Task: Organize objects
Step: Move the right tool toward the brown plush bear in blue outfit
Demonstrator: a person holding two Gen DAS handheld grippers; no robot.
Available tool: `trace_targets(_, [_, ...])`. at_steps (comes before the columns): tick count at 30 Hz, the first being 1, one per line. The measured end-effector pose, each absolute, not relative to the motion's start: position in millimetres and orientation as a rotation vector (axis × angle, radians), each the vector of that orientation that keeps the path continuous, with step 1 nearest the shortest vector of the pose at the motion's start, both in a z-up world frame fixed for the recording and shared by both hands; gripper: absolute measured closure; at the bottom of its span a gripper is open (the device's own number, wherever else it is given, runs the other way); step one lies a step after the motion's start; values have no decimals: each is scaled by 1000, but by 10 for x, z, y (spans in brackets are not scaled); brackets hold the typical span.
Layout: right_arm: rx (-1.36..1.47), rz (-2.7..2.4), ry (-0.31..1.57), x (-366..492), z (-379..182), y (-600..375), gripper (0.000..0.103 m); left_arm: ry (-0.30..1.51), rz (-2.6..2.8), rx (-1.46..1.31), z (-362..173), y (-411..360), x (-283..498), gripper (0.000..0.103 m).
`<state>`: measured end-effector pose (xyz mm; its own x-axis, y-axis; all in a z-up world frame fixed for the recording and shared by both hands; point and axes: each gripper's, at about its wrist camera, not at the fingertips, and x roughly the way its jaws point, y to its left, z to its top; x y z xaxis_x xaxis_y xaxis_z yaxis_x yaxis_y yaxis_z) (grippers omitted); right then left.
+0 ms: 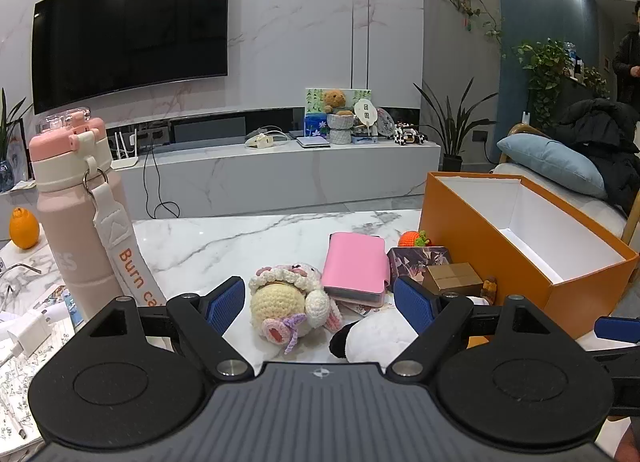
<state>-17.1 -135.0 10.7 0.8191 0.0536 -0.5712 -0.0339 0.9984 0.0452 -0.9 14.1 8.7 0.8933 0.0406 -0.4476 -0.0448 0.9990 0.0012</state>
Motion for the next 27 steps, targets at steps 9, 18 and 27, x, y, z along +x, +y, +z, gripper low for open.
trace_targets(9, [-29,71,598,-193,83,-1250,1,456,45,-3,95,136,-19,6])
trace_targets(18, [-38,92,597,-162,77,-1160,1,452,143,12,92,207,7,6])
trace_targets(27, [-58,111,605,-123,70,-1088,1,457,161,-16,103,309,42,6])
